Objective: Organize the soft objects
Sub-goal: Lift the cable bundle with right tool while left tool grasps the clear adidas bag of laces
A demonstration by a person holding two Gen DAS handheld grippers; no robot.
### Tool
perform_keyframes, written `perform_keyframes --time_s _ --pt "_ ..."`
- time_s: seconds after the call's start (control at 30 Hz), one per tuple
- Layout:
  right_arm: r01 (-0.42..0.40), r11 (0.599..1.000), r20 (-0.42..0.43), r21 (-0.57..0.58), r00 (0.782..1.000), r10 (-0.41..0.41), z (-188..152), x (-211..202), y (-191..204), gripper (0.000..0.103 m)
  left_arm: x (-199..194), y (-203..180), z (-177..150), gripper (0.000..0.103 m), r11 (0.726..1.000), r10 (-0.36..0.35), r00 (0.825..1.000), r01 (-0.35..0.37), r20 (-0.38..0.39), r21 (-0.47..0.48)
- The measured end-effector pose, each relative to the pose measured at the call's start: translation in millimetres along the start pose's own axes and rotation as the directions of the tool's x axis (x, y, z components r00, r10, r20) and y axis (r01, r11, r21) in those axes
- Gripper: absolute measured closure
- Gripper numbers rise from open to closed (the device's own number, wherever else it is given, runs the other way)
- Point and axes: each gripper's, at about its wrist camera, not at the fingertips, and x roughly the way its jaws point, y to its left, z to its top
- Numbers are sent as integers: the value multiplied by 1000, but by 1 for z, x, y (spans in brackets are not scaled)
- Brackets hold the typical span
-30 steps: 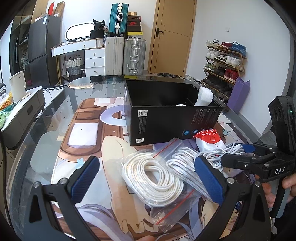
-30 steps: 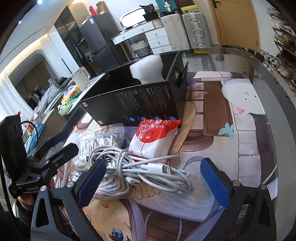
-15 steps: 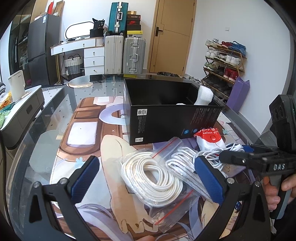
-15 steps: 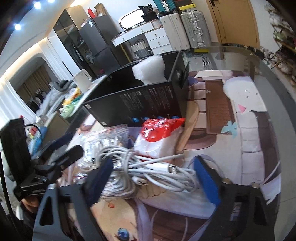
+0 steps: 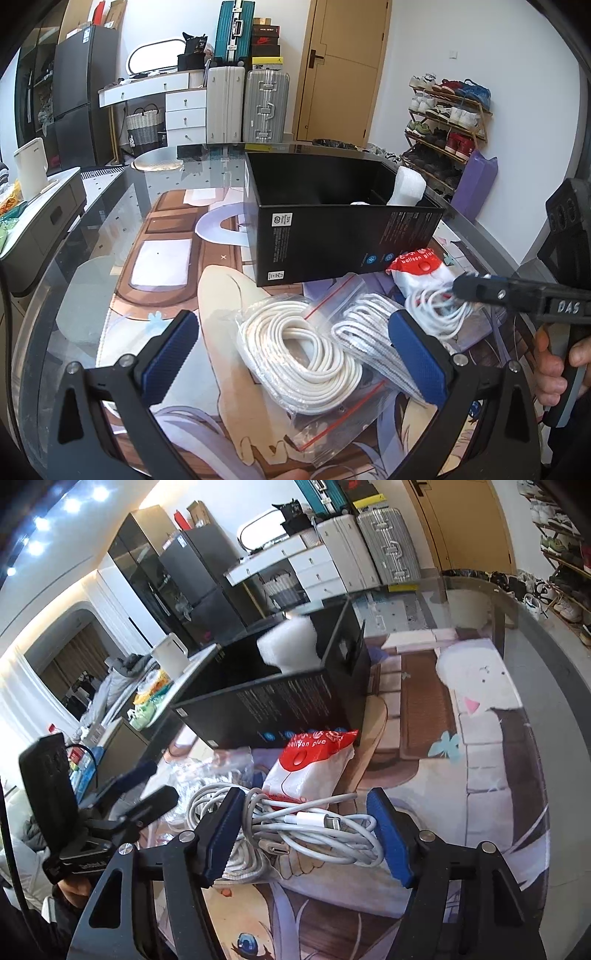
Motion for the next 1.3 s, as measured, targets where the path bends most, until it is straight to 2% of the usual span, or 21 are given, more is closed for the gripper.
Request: perform_keyframes --time_s 0.2,0.4,0.5,0.73,0.9,1.13,1.2,1.3 --pt "-10 1000 65 -4 998 10 6 -18 0 34 1 -1 -1 0 1000 3 1000 -3 -7 12" --pt "-19 1000 108 3 994 19 11 -33 -5 34 2 -13 -1 0 997 43 999 -41 -30 64" --pt "-21 1000 117 4 993 20 12 -36 -6 34 2 -19 -1 0 998 20 998 -17 -66 56" --pt "-14 1000 132 12 991 13 14 -41 -8 34 -2 -43 -2 0 998 -25 995 30 -93 50" --pt "-4 1000 139 15 990 2 13 -45 -10 34 6 -67 -8 0 996 -15 992 26 -123 89" --pt "-5 1000 142 19 990 2 14 -49 -11 34 12 -78 -10 1 994 -34 988 48 -147 94" --pt "-6 1000 139 17 990 3 13 -50 -11 34 16 -81 -8 7 994 -23 989 38 -148 101" --pt "-6 1000 137 16 991 4 14 -49 -10 34 20 -84 -6 7 993 -5 989 23 -149 120"
